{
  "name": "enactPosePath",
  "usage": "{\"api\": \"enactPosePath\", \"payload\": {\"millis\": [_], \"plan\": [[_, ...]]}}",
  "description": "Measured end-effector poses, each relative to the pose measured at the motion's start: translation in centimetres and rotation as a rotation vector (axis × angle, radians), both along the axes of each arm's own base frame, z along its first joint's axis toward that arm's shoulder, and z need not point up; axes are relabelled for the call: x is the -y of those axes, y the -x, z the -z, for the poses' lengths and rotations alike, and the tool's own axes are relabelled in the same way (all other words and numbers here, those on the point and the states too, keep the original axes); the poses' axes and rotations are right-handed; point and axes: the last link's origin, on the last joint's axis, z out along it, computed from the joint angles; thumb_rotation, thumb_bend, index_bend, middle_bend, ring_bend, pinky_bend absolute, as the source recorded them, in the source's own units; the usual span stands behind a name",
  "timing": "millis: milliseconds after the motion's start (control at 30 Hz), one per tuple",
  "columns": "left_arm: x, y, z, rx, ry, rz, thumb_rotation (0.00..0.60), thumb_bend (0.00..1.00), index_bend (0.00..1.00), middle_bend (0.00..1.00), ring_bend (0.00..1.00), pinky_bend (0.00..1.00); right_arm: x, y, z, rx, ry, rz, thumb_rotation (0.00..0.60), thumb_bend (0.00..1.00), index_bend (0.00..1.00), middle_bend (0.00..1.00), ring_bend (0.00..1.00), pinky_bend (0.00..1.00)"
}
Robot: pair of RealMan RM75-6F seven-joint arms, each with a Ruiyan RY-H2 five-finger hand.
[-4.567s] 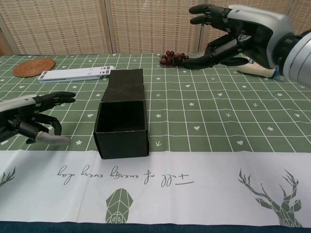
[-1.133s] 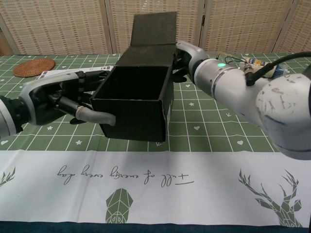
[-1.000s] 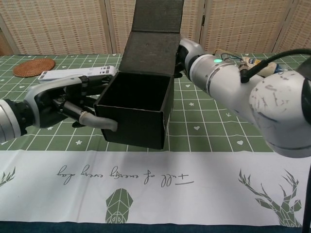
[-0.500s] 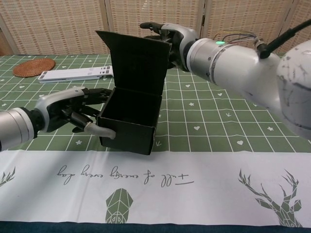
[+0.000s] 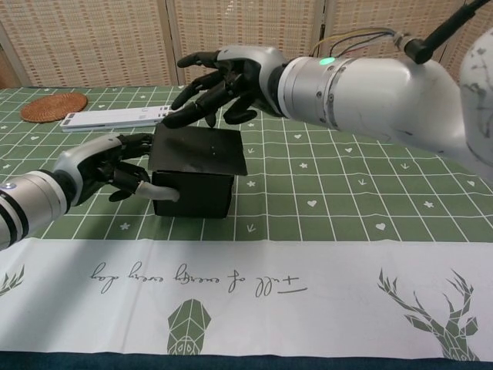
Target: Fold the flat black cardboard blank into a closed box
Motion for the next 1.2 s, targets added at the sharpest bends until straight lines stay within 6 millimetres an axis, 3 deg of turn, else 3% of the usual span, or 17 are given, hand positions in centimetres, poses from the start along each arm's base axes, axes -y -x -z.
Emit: {"api": "enactPosePath", "payload": {"millis": [200, 400, 800, 1200], "plan": [[0.3, 0.0, 0.2, 0.025, -0.010, -0.064, 0.600, 0.11, 0.02, 0.13, 0.58, 0.88, 0.0, -0.4, 0.4, -0.147, 0.110, -0.113, 0.600, 0.00, 0.12, 0.33, 0.71, 1.00], [0.8, 0.1, 0.5, 0.048, 0.051, -0.080, 0.600, 0.11, 0.00, 0.02, 0.54, 0.87, 0.3, -1.0, 1.6, -0.283, 0.202, -0.215, 0.600, 0.00, 0.15, 0.33, 0.71, 1.00], [1.1, 1.5, -1.1, -0.020, 0.067, -0.032, 0.600, 0.11, 0.00, 0.00, 0.51, 0.87, -0.3, -1.1, 2.7, -0.409, 0.250, -0.297, 0.600, 0.00, 0.17, 0.33, 0.72, 1.00], [2.7, 3.8, -6.0, -0.121, 0.019, 0.019, 0.600, 0.11, 0.00, 0.00, 0.51, 0.87, -0.9, 0.1, 3.1, -0.617, 0.395, -0.455, 0.600, 0.01, 0.18, 0.31, 0.73, 1.00]]}}
